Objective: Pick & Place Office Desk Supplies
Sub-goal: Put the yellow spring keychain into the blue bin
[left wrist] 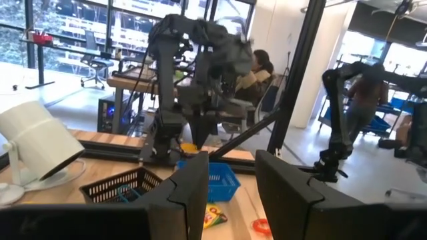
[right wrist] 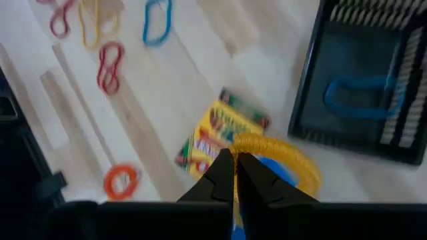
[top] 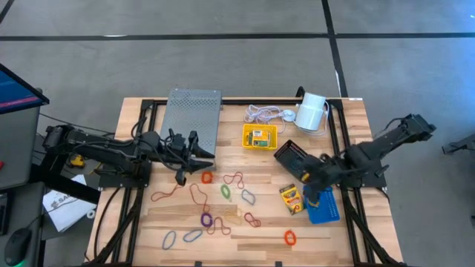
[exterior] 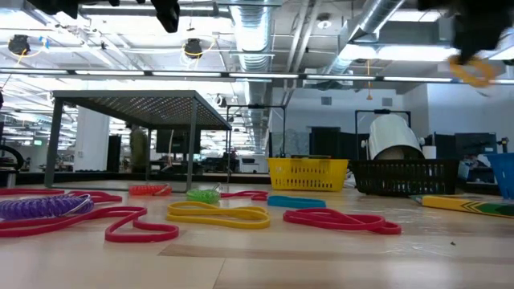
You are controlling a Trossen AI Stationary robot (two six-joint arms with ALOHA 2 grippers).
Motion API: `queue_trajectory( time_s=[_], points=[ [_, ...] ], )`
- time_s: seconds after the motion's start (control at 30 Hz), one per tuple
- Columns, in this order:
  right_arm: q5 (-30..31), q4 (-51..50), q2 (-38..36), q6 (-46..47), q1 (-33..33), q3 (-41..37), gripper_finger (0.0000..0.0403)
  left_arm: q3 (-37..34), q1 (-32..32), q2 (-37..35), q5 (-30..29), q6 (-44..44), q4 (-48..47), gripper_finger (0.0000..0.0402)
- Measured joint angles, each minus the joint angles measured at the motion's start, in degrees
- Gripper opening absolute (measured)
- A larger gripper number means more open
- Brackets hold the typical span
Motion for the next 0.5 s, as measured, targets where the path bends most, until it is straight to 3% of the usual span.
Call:
queue_trajectory(
  time_s=[0.27,0.5],
  points=[
    [0.0,2.8,-3.2,13.9,10.7,-7.2,0.0,0.0,0.0,0.0,0.0,-0.4,0.2,0.012],
    [-0.1,4.5,-0.1,21.7,16.4,-8.7,0.0,0.0,0.0,0.0,-0.1,-0.4,0.5,0.012]
  ],
)
